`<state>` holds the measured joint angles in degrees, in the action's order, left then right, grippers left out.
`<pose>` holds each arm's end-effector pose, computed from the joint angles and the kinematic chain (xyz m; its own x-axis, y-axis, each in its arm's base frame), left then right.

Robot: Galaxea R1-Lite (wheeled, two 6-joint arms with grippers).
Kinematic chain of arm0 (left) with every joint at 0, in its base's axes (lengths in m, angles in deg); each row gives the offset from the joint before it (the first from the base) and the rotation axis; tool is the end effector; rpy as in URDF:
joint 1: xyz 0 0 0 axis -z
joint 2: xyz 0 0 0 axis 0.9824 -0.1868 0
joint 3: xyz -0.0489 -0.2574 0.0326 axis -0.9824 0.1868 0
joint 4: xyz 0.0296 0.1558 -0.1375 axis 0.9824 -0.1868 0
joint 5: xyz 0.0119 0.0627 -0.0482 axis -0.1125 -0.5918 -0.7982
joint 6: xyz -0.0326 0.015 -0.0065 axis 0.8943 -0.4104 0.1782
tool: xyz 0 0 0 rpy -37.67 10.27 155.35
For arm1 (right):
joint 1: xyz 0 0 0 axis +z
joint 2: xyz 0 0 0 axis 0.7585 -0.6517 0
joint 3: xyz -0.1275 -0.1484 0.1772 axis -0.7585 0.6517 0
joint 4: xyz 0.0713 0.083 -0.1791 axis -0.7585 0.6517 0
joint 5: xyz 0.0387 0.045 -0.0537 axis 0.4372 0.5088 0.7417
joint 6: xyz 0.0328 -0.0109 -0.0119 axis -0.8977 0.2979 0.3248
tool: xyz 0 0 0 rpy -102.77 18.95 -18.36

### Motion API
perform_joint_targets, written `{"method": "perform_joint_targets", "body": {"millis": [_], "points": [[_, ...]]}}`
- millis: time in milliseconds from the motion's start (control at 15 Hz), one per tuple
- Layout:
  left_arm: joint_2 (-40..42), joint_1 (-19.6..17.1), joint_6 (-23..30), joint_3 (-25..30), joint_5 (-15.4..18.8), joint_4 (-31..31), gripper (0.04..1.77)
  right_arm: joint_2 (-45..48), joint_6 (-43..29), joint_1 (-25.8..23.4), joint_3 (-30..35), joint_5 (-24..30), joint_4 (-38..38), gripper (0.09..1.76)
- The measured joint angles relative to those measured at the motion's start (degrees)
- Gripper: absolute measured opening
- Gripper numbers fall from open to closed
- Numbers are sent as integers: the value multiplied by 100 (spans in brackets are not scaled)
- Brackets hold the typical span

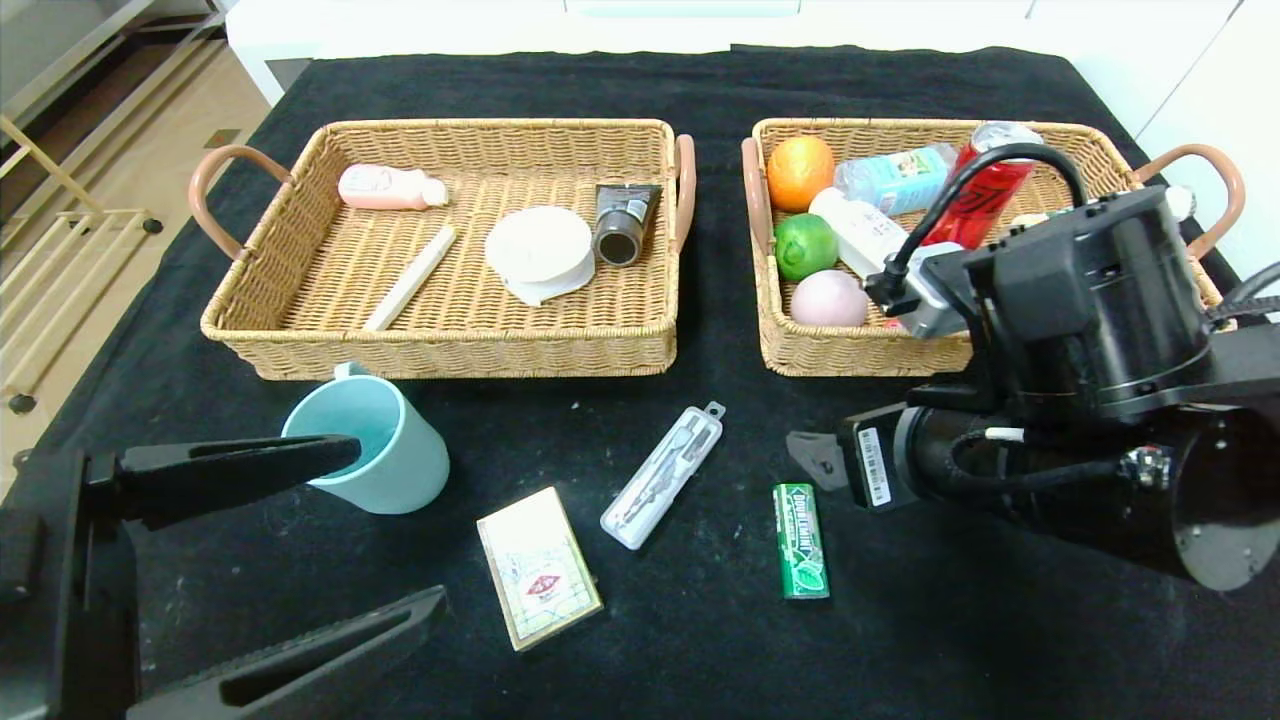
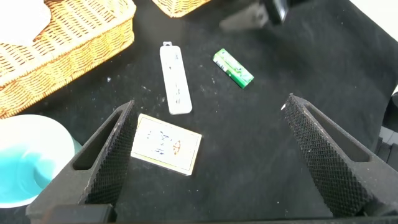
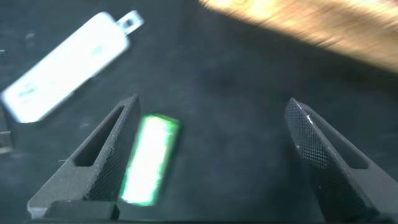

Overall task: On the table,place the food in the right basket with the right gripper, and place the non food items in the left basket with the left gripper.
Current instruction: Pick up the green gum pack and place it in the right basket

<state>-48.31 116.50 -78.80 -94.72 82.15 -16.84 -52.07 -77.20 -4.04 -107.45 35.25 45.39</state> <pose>0.1349 -0.1101 0.2223 0.6802 -0.7217 -0.1283 0.7322 0.6774 0.0712 0.2397 0.2195 0.1914 0.8456 0.2357 -0.4790 -0.2884 0.9568 -0.0383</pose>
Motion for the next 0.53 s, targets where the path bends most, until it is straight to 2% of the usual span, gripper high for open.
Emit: {"method": "perform_joint_targets", "body": {"millis": [200,533], "points": [[21,-4,-6,-10,-2,5,172,-362,-302,115,-293,0,278,170],[30,-61,-17,-22,2,10,172,-756,-451,143,-369,0,383,170]]}}
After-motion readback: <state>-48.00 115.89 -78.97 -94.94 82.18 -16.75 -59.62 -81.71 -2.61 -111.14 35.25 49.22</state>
